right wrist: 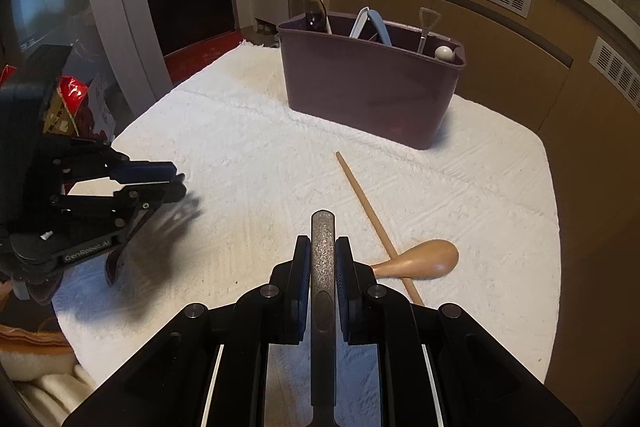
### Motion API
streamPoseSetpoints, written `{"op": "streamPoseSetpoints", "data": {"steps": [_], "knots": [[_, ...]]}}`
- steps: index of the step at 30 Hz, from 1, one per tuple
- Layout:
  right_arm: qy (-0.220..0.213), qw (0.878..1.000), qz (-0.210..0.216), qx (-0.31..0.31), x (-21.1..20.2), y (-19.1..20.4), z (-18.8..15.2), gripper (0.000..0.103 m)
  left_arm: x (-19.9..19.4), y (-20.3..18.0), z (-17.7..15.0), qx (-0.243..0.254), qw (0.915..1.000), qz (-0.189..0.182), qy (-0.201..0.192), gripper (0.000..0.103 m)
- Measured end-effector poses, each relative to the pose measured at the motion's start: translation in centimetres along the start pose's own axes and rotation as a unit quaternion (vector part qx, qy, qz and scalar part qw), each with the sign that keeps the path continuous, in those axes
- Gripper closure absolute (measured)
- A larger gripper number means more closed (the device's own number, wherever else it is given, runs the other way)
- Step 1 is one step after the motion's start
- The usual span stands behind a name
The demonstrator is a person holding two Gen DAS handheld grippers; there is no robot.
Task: Organize utensils
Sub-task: 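Carry both spoons over the purple caddy and open both tools to drop them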
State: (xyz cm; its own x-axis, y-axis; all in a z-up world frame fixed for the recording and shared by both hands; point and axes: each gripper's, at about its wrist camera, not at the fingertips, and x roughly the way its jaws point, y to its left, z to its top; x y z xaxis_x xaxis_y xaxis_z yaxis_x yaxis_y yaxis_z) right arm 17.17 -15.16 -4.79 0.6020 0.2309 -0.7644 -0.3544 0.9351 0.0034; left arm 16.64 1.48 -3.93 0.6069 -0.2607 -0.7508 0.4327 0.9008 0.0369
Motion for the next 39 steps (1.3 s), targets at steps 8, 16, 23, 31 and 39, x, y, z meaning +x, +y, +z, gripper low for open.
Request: {"op": "streamPoseSetpoints", "data": {"steps": [8, 16, 23, 31, 39], "knots": [[-0.059, 0.998, -0.011, 0.023, -3.7, -1.1, 2.8, 0.09, -6.0, -0.7, 4.9, 0.012, 0.9909, 0.012, -0.133, 0.088], [-0.141, 0.989, -0.033, 0.017, -8.5, -2.9, 9.1, 0.09, -7.5, 0.3, 12.7, 0.012, 0.9777, 0.021, -0.209, 0.088], [-0.209, 0.977, -0.024, 0.035, -10.4, -5.9, 17.3, 0.09, -7.0, 2.1, 20.3, -0.011, 0.9698, 0.009, -0.244, 0.088], [-0.258, 0.965, 0.0, 0.054, -6.6, -8.2, 22.3, 0.09, -3.3, 3.5, 23.6, -0.021, 0.9733, 0.003, -0.228, 0.088], [-0.267, 0.963, -0.011, 0.035, 0.0, -9.0, 24.6, 0.09, 2.2, 5.5, 22.8, -0.039, 0.9816, -0.016, -0.186, 0.087]]}}
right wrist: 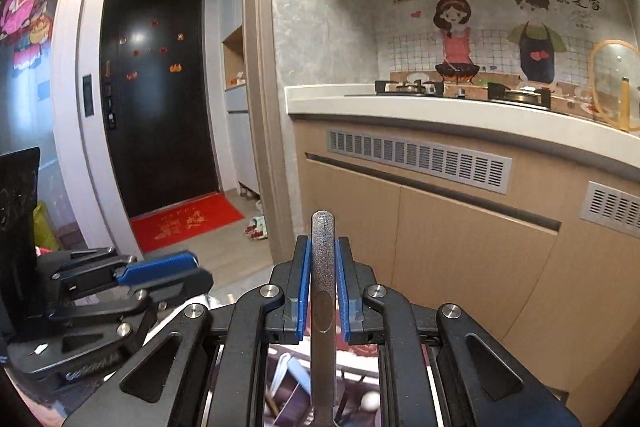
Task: Organize utensils
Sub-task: 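Carry both spoons over the purple caddy and open both tools to drop them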
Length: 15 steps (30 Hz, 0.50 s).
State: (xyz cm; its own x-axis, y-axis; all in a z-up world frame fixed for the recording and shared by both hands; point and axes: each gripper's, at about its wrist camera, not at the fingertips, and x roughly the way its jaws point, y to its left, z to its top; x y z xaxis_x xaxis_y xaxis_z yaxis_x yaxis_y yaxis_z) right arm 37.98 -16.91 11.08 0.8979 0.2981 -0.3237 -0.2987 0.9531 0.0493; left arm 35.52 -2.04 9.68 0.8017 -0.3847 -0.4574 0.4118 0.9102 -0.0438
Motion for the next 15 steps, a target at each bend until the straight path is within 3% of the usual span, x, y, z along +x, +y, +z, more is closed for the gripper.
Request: {"op": "streamPoseSetpoints", "data": {"steps": [9, 11, 13, 15], "knots": [[-0.009, 0.999, -0.017, -0.041, 5.1, 0.7, -2.8, 0.09, 3.7, 2.6, -3.5, -0.041, 0.9982, -0.01, 0.042, 0.087], [-0.002, 0.999, -0.016, -0.038, 5.9, 0.6, -3.5, 0.09, 3.6, 3.3, -4.0, -0.054, 0.9974, -0.015, 0.045, 0.082], [0.0, 0.999, -0.02, -0.04, 6.4, 0.5, -4.1, 0.09, 3.1, 4.0, -4.5, -0.067, 0.9966, -0.017, 0.043, 0.067], [0.003, 0.999, -0.023, -0.043, 6.7, 0.6, -4.8, 0.09, 2.3, 4.3, -5.2, -0.07, 0.9965, -0.016, 0.043, 0.064]]}}
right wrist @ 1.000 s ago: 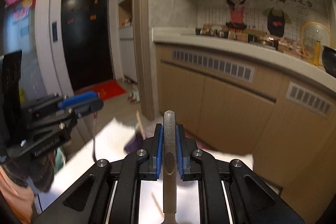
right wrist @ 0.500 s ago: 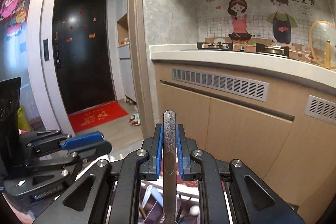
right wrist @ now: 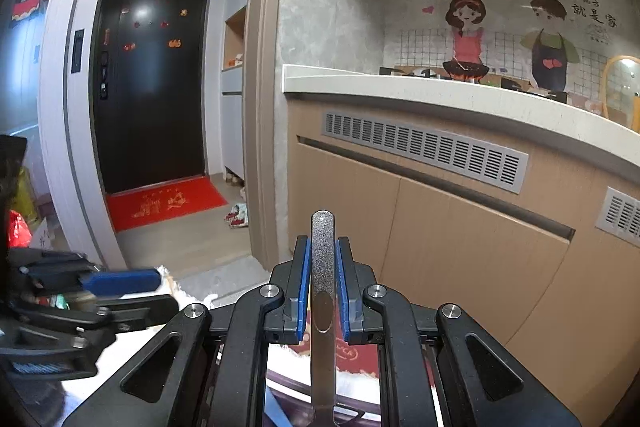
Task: Organize utensils
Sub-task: 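Carry both spoons over the purple caddy and open both tools to drop them, then move both open tools back over the wooden spoon and chopstick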
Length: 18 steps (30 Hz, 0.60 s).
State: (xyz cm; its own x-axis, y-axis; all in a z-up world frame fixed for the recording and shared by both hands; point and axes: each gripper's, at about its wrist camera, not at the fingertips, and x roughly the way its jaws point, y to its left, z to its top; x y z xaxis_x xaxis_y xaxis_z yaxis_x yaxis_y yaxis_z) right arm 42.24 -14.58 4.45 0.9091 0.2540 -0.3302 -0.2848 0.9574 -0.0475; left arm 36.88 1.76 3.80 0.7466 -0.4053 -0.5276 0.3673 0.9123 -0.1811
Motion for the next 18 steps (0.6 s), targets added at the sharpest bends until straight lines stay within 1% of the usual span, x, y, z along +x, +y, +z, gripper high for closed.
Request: {"op": "streamPoseSetpoints", "data": {"steps": [2, 3, 4, 7, 9, 13, 18], "knots": [[0.001, 1.0, -0.003, -0.01, 0.1, 0.3, -0.7, 0.09, -0.5, 0.1, -0.7, 0.001, 1.0, 0.003, 0.005, 0.057], [0.003, 1.0, -0.002, -0.016, 0.3, 0.4, -1.0, 0.09, -0.7, 0.1, -1.1, 0.003, 0.9999, 0.005, 0.009, 0.051], [0.007, 1.0, -0.001, -0.02, 0.5, 0.5, -1.3, 0.09, -0.8, 0.1, -1.6, 0.005, 0.9999, 0.006, 0.015, 0.049], [0.015, 1.0, -0.001, -0.027, 0.5, 0.8, -1.9, 0.09, -1.3, 0.1, -3.1, 0.007, 0.9995, 0.005, 0.03, 0.049], [0.021, 0.999, 0.0, -0.03, 0.3, 1.0, -2.1, 0.089, -1.6, 0.3, -4.1, 0.002, 0.9992, 0.0, 0.039, 0.047], [0.05, 0.998, 0.006, -0.03, -0.2, 1.3, -3.4, 0.089, -1.5, 0.5, -5.5, -0.005, 0.9981, -0.001, 0.062, 0.044], [0.088, 0.996, 0.011, -0.013, -3.7, 1.3, -5.8, 0.087, -1.4, -0.9, -7.8, 0.017, 0.995, -0.008, 0.098, 0.039]]}}
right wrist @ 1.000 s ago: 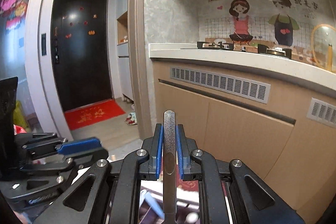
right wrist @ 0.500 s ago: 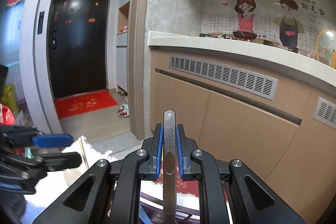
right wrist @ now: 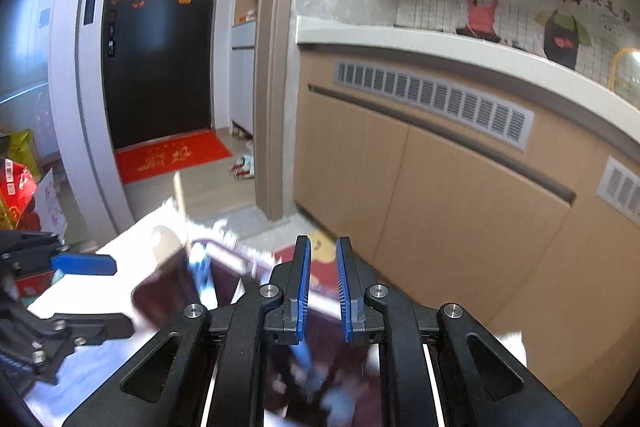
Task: Organize utensils
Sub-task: 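Move both open tools back over the wooden spoon and chopstick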
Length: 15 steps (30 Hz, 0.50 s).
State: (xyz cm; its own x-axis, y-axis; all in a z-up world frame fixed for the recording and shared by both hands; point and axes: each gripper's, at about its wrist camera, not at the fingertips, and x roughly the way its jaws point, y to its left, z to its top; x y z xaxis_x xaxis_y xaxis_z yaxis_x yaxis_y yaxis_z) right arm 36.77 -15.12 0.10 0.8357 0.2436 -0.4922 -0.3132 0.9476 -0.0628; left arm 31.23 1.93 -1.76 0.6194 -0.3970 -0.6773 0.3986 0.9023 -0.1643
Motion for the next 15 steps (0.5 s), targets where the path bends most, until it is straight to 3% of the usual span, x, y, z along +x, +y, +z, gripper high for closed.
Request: {"op": "streamPoseSetpoints", "data": {"steps": [1, 6, 10, 15], "knots": [[0.012, 1.0, 0.001, 0.004, -0.8, -0.1, -0.7, 0.086, 0.0, -0.4, -0.4, 0.007, 1.0, -0.003, 0.006, 0.039], [0.075, 0.997, -0.019, 0.016, -4.7, -0.9, -4.7, 0.062, 0.8, -4.3, -2.8, 0.049, 0.997, -0.039, 0.047, 0.037], [0.12, 0.99, -0.055, 0.043, -7.6, -2.4, -8.6, 0.058, 1.4, -8.8, -4.6, 0.117, 0.9845, -0.1, 0.084, 0.035], [0.165, 0.975, -0.115, 0.1, -10.7, -4.8, -14.1, 0.058, 2.4, -14.6, -6.0, 0.204, 0.9657, -0.124, 0.102, 0.035]]}}
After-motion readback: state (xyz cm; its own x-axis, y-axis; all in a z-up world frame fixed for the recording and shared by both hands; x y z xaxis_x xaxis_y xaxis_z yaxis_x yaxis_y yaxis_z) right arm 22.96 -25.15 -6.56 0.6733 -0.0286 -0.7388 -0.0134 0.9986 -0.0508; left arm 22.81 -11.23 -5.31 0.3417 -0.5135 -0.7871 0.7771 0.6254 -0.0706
